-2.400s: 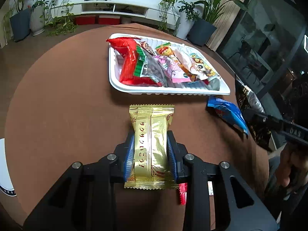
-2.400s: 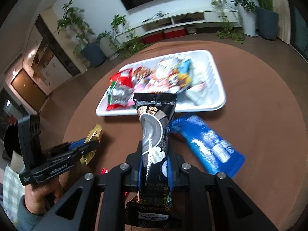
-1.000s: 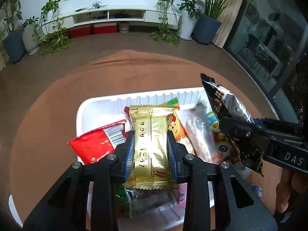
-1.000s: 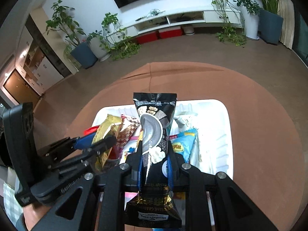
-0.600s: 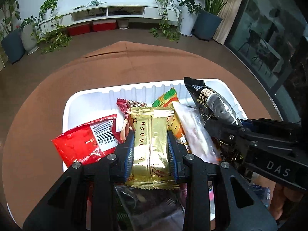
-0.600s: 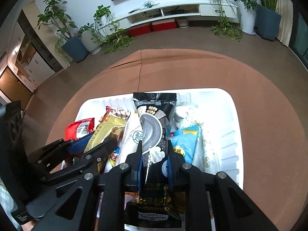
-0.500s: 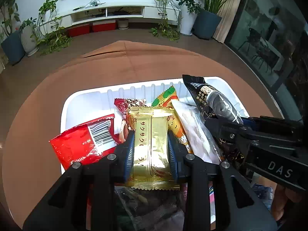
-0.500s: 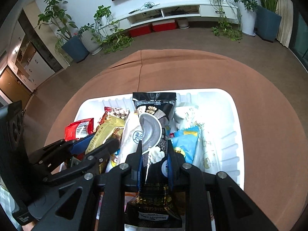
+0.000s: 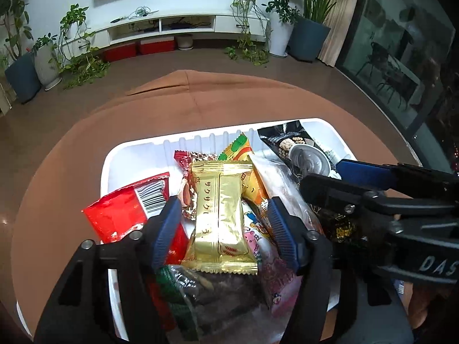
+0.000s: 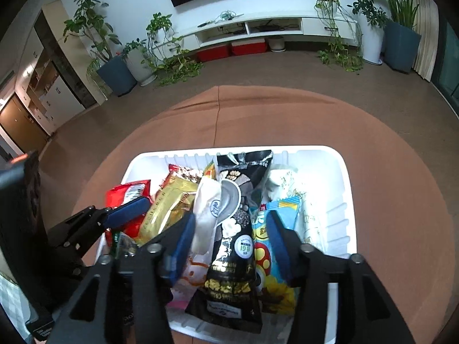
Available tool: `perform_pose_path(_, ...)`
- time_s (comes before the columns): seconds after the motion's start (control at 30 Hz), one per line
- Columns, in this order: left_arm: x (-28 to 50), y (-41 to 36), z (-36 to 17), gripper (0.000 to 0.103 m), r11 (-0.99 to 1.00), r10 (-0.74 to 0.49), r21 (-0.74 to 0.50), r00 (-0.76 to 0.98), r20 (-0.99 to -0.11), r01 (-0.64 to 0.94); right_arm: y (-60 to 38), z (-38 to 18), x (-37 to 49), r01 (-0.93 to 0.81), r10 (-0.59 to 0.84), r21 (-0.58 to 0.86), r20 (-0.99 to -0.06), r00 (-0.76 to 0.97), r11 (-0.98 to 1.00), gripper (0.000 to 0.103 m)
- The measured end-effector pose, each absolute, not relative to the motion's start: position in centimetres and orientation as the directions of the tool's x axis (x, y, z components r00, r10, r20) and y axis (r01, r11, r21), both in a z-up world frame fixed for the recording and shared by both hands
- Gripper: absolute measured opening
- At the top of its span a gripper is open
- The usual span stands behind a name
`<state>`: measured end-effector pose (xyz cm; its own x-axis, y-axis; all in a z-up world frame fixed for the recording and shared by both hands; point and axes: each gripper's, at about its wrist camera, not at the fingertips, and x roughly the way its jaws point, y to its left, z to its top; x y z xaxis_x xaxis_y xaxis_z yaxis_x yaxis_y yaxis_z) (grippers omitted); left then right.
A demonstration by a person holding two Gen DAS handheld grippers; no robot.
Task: Organize snacks
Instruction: 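Lower the gold bar and black bag into the tray and open both tools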
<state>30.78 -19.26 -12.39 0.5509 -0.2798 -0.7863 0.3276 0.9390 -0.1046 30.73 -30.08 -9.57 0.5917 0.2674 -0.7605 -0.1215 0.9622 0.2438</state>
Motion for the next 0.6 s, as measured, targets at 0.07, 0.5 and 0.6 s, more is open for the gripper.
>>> perform_pose_path(0.07,30.3,-19.4,-11.7,0.073,0.938,-0.280,-0.099,0.561,-0.779,0.331,-30.4,-9.1,30.2,-0.126,0.271,0.246,-0.753,0.599,0.961,0.058)
perform_pose_path(0.5,21.5,-16.9,-6.1,0.103,0.922,-0.317,-0.073,0.633,-0.707,0.381,-33.9,-5.9,21.9,-0.204,0.339,0.276,-0.647,0.683,0.939,0.088)
perform_pose_path(0.6,18.5,-15.8,-6.1,0.103,0.909,-0.337,-0.070,0.623,-0.706,0.412,-35.0,-6.5,19.6,-0.205,0.357,0.300,-0.646,0.675,0.932,0.088)
